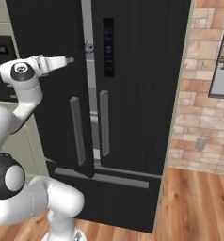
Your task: Place the fish on the counter behind the older fish on the same shelf of the fridge to maintain FIFO order. Close the fridge door when finished.
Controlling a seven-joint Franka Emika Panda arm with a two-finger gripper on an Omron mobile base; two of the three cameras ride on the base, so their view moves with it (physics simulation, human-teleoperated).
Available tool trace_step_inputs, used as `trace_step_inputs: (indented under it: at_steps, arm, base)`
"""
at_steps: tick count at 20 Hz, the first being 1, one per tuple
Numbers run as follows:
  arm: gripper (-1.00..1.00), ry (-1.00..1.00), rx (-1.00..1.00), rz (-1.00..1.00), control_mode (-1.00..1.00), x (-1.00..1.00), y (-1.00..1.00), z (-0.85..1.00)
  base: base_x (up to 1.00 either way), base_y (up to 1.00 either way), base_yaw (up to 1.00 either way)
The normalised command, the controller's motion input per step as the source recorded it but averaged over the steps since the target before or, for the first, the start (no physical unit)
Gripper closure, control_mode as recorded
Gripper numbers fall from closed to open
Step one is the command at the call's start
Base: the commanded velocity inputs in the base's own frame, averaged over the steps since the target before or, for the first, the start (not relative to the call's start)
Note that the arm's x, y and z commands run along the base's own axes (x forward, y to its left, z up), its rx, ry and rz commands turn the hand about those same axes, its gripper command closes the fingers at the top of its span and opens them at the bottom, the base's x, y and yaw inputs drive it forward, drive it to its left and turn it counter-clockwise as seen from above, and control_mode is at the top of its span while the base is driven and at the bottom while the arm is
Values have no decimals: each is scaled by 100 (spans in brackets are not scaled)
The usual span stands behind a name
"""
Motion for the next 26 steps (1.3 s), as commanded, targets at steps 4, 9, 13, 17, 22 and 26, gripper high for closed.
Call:
trace_step_inputs:
  at_steps: [4, 9, 13, 17, 22, 26]
  arm:
    - [-100, 0, 1, 0, -100, 71, -23, 5]
    - [-100, 0, 2, 0, -100, 61, -24, 0]
    - [-100, 0, 2, 0, -100, 51, -33, 0]
    - [-100, 0, 2, 0, -100, 50, -38, 0]
    - [-100, 0, 1, 1, -100, 51, -33, -7]
    - [-100, 0, 0, 3, -100, 37, -27, -11]
  base:
    - [0, 0, 0]
    - [0, 0, 0]
    - [0, 0, 0]
    - [0, 0, 0]
    - [0, 0, 0]
    - [0, 0, 0]
